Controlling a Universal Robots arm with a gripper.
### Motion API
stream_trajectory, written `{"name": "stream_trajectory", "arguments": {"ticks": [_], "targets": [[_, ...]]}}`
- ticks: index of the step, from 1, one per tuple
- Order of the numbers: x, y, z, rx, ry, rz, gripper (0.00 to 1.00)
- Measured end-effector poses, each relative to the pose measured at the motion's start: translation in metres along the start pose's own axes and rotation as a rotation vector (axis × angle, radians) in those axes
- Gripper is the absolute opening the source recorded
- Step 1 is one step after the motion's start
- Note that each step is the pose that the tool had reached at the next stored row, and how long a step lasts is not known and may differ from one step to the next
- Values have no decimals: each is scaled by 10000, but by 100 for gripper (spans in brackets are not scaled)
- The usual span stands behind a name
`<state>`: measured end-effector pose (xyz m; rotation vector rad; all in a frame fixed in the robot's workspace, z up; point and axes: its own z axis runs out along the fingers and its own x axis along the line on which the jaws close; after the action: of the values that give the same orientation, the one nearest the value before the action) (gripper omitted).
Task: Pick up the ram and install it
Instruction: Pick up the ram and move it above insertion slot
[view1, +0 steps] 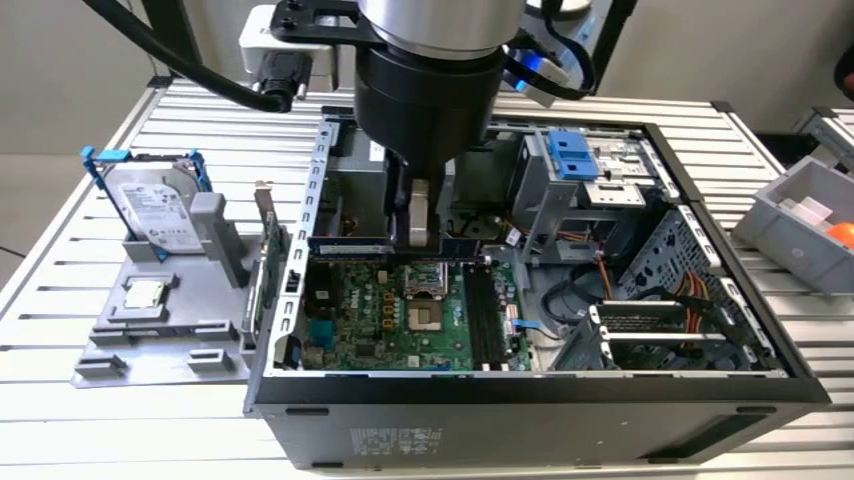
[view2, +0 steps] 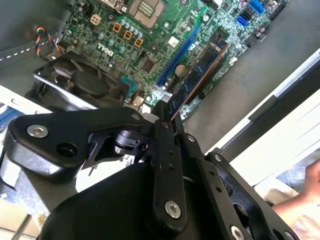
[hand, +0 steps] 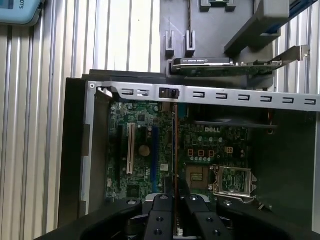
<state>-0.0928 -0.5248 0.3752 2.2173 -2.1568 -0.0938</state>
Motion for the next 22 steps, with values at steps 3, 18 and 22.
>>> {"name": "stream_trajectory", "arguments": {"ticks": [3, 18, 22], "targets": [[1, -45, -3, 0, 0, -4, 0], [7, -271, -20, 0, 1, -26, 0], [9, -334, -25, 0, 2, -33, 0]]}}
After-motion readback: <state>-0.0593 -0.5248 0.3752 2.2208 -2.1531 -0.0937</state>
